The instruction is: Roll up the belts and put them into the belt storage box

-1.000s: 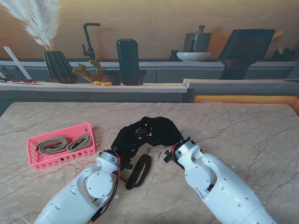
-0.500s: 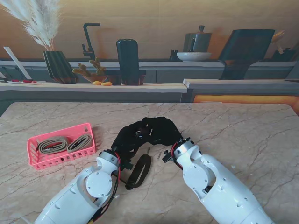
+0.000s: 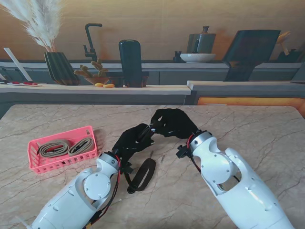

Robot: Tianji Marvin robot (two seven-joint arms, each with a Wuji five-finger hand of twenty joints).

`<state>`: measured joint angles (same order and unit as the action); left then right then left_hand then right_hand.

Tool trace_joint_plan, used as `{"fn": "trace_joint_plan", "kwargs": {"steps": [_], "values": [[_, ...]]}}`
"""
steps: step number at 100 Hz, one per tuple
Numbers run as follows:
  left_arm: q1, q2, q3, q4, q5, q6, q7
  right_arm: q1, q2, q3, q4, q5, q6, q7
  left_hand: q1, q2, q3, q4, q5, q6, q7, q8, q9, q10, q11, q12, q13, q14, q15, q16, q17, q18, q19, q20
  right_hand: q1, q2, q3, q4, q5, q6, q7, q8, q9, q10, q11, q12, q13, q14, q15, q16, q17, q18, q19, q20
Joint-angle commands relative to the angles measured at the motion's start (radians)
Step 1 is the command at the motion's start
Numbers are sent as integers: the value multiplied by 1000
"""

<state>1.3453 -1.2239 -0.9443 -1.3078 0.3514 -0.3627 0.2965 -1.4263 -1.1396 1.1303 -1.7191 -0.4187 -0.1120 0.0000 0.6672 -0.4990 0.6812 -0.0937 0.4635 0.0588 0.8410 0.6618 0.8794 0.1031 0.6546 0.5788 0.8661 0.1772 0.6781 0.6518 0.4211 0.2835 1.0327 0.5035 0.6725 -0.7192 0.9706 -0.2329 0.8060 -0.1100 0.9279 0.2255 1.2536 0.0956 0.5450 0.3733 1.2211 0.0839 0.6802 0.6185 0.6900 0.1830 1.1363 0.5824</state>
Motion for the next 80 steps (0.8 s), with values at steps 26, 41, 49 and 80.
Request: {"fn": "trace_joint_plan", "kwargs": {"steps": [26, 41, 49, 80], "values": [[22, 11, -16, -25, 5, -36, -23, -45, 33, 96, -125, -35, 16, 87, 233, 11, -111, -27, 39, -100, 100, -54, 120, -21, -86, 101, 72, -15, 20, -19, 45, -10, -5, -35, 82, 25, 66, -8, 101, -74, 125, 47, 53, -12, 7, -7, 60, 3, 19, 8, 19, -9, 23, 25], [27, 13, -20, -34, 1, -45, -31, -58, 40, 134, -166, -40, 19, 116, 302, 90, -167, -22, 66, -117, 120, -70, 135, -20, -101, 100, 76, -10, 15, -24, 47, -6, -7, -42, 83, 26, 66, -9, 103, -69, 124, 47, 52, -8, 9, -8, 60, 5, 21, 8, 19, -7, 24, 26], [29, 13, -22, -36, 2, -50, -29, -61, 44, 155, -188, -50, 18, 130, 326, 130, -192, -20, 74, -120, 125, -74, 127, -17, -96, 95, 73, -7, 12, -24, 43, -7, -8, -44, 82, 28, 66, -9, 102, -71, 123, 48, 51, -10, 10, -8, 60, 3, 23, 9, 20, -10, 25, 27], [36, 17, -27, -46, -19, -62, -54, -49, 50, 183, -222, 10, 128, 197, 623, 338, -611, 25, 88, -62, 77, -104, 84, 34, -50, -5, 65, 20, -5, -32, 30, -6, -13, -47, 88, 37, 61, -9, 98, -63, 122, 53, 48, -1, 15, -6, 61, 9, 27, 11, 20, -8, 25, 29]]}}
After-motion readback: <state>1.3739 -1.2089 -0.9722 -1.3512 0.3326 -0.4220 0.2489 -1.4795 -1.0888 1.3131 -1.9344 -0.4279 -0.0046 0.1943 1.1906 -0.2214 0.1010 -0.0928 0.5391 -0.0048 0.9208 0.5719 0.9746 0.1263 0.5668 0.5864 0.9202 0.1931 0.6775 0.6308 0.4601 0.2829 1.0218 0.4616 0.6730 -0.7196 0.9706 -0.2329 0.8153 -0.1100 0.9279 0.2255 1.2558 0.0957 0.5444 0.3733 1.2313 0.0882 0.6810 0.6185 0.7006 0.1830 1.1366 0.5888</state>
